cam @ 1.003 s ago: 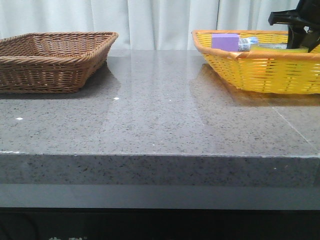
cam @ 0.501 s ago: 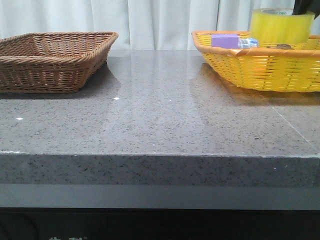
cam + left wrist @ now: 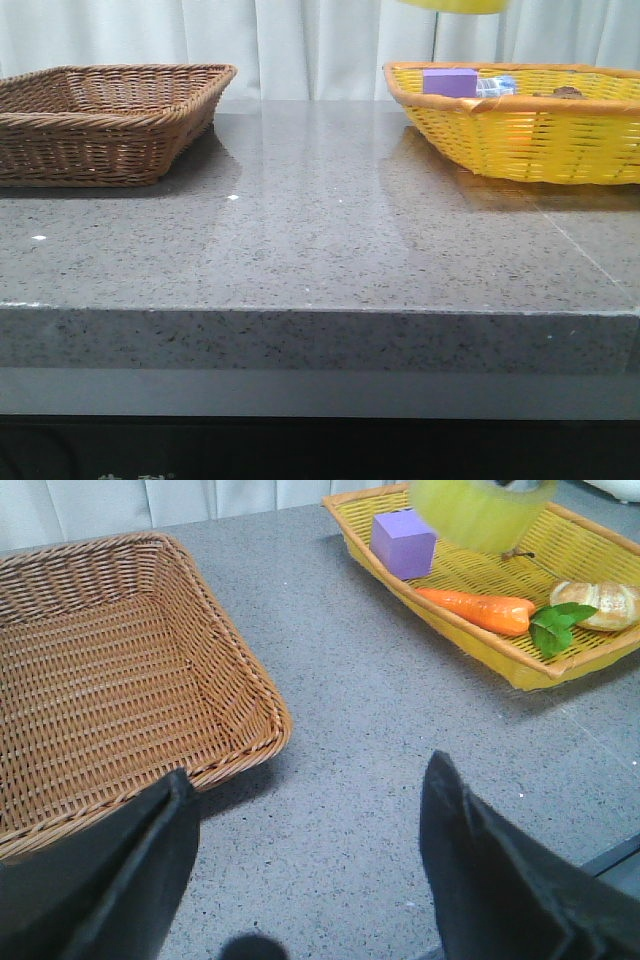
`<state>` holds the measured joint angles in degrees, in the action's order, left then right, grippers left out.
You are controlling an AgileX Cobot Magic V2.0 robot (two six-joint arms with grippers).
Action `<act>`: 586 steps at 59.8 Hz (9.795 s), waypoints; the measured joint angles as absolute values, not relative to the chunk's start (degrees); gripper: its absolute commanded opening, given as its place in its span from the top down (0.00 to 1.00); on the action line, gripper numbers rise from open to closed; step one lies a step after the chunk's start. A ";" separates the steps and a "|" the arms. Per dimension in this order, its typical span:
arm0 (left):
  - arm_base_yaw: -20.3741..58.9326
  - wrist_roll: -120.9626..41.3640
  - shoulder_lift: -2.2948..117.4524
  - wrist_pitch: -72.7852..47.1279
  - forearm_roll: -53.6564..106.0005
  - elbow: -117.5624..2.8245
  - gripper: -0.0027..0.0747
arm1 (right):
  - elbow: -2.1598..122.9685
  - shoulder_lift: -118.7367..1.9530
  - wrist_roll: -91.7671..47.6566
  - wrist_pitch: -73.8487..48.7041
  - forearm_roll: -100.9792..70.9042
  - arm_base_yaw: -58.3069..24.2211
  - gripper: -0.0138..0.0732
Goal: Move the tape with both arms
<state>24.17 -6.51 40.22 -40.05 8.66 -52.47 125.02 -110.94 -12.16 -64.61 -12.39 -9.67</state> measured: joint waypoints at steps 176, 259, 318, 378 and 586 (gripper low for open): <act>24.17 -6.51 40.22 -40.05 8.66 -52.47 0.35 | 78.41 -67.25 -14.01 -52.85 -18.22 -27.14 0.30; 26.07 -17.83 52.94 -49.27 10.83 -65.30 0.36 | 48.05 -37.07 -13.89 -41.71 -19.32 -27.14 0.30; 38.84 -45.64 105.02 -71.09 10.83 -99.52 0.36 | 48.05 -37.07 -13.89 -41.61 -19.41 -27.14 0.30; 39.12 -45.78 112.45 -71.32 5.65 -100.77 0.87 | 48.05 -37.07 -13.89 -41.61 -19.41 -27.14 0.30; 18.04 -4.06 90.16 -72.53 12.57 -112.82 0.42 | 48.05 -37.07 -13.89 -41.61 -19.41 -27.14 0.30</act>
